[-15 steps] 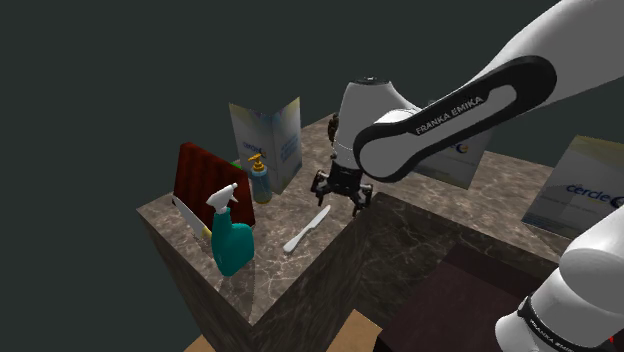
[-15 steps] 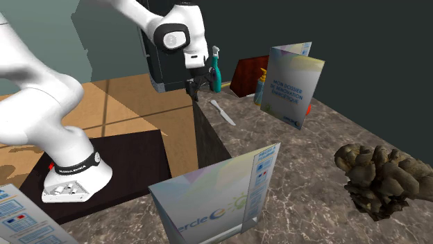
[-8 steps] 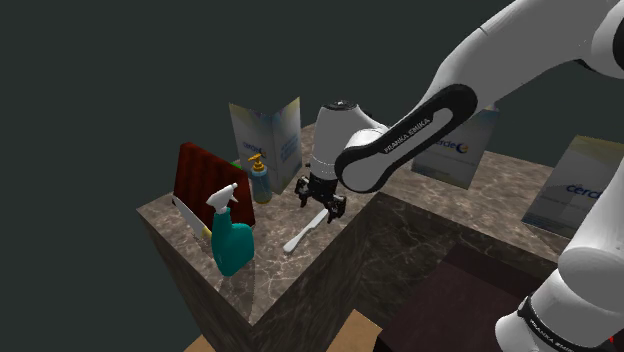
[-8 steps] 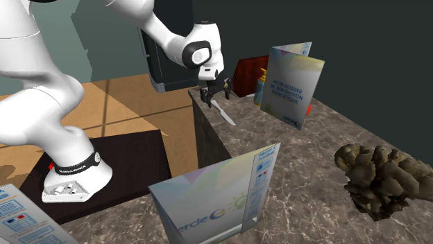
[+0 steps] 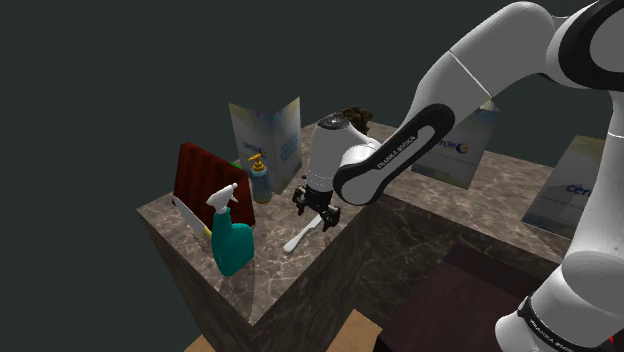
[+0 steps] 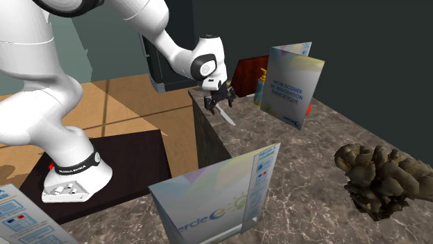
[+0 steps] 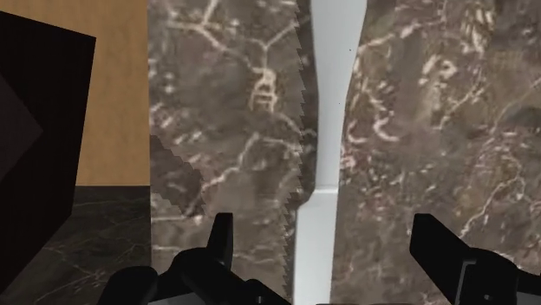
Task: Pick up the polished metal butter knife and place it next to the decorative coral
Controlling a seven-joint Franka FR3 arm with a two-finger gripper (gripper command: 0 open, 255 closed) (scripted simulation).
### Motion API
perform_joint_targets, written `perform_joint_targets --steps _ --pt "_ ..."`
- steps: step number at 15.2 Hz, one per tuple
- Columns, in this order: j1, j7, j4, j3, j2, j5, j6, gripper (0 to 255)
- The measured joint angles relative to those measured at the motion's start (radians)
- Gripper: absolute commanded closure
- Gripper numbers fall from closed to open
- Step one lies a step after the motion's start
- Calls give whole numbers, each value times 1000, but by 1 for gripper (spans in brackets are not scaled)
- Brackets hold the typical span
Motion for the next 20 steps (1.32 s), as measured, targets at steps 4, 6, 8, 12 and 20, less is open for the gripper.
perform_joint_targets --steps 4,6,8,12,20 --pt "6 9 -1 -7 9 -11 9 0" --pt "6 9 -1 -7 10 -12 10 0" --pt "6 9 -1 -7 10 -12 9 255" --pt "6 9 -3 -6 5 -12 4 255" --pt "6 9 5 5 -5 4 -20 0"
